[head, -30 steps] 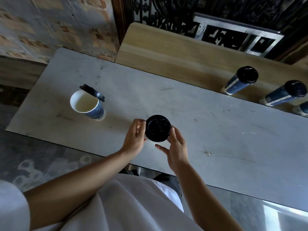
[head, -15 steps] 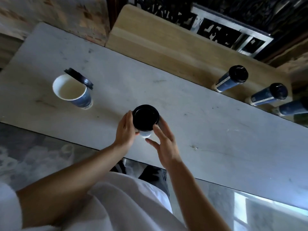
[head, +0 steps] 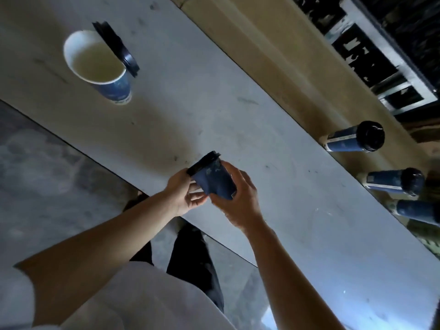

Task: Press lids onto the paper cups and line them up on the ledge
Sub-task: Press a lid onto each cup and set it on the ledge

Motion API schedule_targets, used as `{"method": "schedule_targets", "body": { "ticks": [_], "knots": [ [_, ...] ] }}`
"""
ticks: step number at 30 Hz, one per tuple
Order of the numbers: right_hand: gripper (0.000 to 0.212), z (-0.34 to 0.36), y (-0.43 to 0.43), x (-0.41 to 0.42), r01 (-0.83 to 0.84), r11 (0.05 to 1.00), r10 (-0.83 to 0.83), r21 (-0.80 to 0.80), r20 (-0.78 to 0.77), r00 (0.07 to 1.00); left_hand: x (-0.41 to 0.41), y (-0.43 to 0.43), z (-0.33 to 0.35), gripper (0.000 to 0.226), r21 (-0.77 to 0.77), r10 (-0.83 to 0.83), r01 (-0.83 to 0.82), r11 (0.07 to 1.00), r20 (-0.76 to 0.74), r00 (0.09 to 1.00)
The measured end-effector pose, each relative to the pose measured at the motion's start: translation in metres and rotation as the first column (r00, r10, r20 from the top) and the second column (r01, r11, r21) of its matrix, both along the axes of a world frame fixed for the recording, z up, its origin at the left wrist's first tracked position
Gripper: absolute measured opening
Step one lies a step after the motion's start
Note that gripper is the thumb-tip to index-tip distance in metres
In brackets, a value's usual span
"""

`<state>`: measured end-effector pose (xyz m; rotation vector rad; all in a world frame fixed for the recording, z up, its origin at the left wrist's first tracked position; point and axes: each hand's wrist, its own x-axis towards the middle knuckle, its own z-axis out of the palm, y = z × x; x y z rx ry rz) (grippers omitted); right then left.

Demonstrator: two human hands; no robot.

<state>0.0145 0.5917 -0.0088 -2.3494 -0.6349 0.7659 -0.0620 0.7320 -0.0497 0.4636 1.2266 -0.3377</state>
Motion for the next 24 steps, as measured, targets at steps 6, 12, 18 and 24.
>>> {"method": "schedule_targets", "body": {
  "ticks": [6, 12, 18, 24],
  "knots": [
    [0.082, 0.009, -0.028, 0.055, -0.375, 0.876, 0.432, -0.305, 0.146, 0.890, -0.013, -0.040, -0.023, 0.020, 0.910, -0.441, 0.363, 0.201, -0.246, 0.863],
    [0.077, 0.050, -0.045, 0.111, -0.593, 0.464, 0.874, -0.658, 0.232, 0.428, -0.001, -0.110, -0.056, 0.085, 0.806, -0.441, 0.580, -0.118, -0.566, 0.697],
    [0.069, 0.115, -0.044, 0.148, -0.496, 0.224, 0.971, -0.839, 0.150, 0.186, 0.016, -0.132, -0.066, 0.091, 0.785, -0.369, 0.604, -0.138, -0.607, 0.704],
    [0.071, 0.161, -0.030, 0.159, -0.489, 0.211, 0.953, -0.846, 0.068, 0.295, 0.017, -0.133, -0.071, 0.088, 0.792, -0.351, 0.588, -0.165, -0.604, 0.715]
  ]
}}
